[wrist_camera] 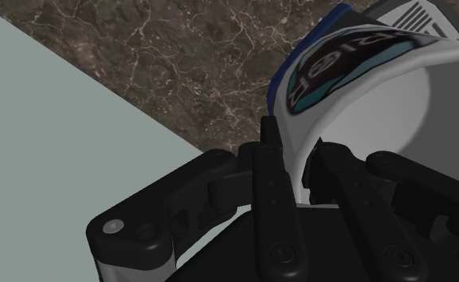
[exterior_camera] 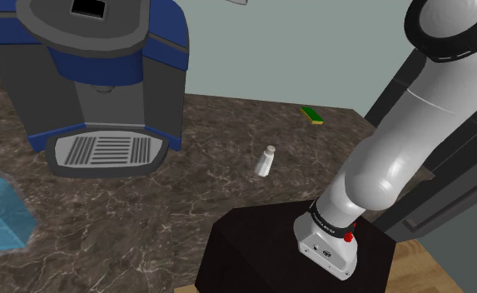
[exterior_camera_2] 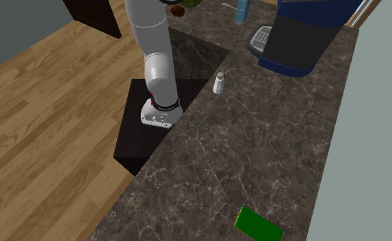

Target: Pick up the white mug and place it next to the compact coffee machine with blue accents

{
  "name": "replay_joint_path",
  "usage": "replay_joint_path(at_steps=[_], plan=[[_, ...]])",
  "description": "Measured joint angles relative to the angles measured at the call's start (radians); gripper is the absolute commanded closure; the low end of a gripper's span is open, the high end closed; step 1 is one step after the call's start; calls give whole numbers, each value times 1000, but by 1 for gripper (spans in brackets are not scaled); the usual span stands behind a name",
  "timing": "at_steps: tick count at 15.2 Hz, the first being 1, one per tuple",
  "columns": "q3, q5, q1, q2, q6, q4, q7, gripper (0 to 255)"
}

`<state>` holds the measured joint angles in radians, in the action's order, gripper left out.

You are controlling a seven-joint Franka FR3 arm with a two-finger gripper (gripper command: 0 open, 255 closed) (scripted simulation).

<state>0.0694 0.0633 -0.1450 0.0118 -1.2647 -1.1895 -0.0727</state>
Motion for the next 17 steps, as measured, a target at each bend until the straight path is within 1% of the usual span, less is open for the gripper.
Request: replay_joint_path(at_steps=[7,17], plan=[[-4,-8,-3,83,-125,-208,-3,255],[-8,-13,-4,153,-280,-432,-6,255]])
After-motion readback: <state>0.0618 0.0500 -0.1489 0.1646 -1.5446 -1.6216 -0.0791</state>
